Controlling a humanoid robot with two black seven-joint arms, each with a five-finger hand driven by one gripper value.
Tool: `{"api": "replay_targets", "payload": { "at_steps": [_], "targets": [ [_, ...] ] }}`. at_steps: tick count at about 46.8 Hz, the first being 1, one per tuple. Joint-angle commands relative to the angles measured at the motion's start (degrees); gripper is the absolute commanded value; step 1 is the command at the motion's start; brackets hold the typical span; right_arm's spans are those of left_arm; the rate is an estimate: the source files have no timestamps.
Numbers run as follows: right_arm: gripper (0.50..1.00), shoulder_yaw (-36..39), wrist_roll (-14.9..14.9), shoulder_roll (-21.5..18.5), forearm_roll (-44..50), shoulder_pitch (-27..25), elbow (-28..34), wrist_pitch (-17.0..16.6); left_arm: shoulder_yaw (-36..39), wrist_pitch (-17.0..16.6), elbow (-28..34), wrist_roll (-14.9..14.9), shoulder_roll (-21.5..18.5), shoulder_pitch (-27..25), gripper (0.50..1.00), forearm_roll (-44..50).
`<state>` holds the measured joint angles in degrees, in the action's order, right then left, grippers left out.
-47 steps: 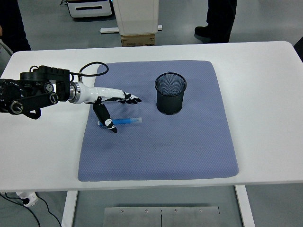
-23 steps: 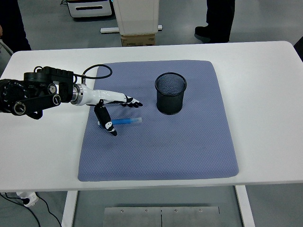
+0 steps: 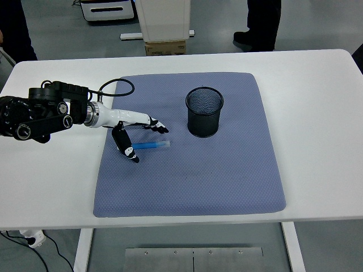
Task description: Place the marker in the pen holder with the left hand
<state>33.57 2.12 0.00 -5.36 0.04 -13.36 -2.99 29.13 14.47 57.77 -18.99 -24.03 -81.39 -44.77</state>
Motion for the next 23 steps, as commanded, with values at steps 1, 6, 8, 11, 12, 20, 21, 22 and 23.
{"api": "replay_targets", "payload": {
  "at_steps": [1, 6, 8, 11, 12, 20, 21, 22, 23],
  "targets": [
    [1.0, 0.0, -0.01, 0.0, 0.0, -0.04, 0.0, 0.0, 0.05, 0.03, 0.06, 0.01, 0.21, 0.01, 0.856, 0.04],
    [1.0, 0.0, -0.01, 0.0, 0.0, -0.04, 0.0, 0.0, 0.05, -0.05, -0.03, 0.01, 0.29, 0.01, 0.824, 0.04],
    [1.0, 0.0, -0.01, 0.0, 0.0, -0.04, 0.0, 0.0, 0.05, -0.06, -0.03, 0.01, 0.38, 0.01, 0.818, 0.04],
    [1.0, 0.0, -0.01, 0.0, 0.0, 0.05, 0.0, 0.0, 0.05, -0.06, 0.06, 0.01, 0.65, 0.09, 0.81, 0.04],
    [1.0, 0.0, -0.01, 0.0, 0.0, 0.05, 0.0, 0.0, 0.05, -0.06, 0.06, 0.01, 0.65, 0.09, 0.81, 0.04],
    [1.0, 0.0, 0.08, 0.0, 0.0, -0.04, 0.0, 0.0, 0.05, -0.06, -0.03, 0.01, 0.73, 0.27, 0.777, -0.05],
    [1.0, 0.0, 0.08, 0.0, 0.0, -0.04, 0.0, 0.0, 0.05, -0.06, -0.03, 0.01, 0.73, 0.27, 0.774, -0.05],
    [1.0, 0.0, -0.01, 0.0, 0.0, -0.04, 0.0, 0.0, 0.05, -0.06, -0.03, 0.01, 0.82, 0.27, 0.769, -0.05],
    [1.0, 0.0, -0.01, 0.0, 0.0, 0.05, 0.0, 0.0, 0.05, -0.06, -0.03, 0.01, 0.82, 0.27, 0.763, -0.05]
  ]
}}
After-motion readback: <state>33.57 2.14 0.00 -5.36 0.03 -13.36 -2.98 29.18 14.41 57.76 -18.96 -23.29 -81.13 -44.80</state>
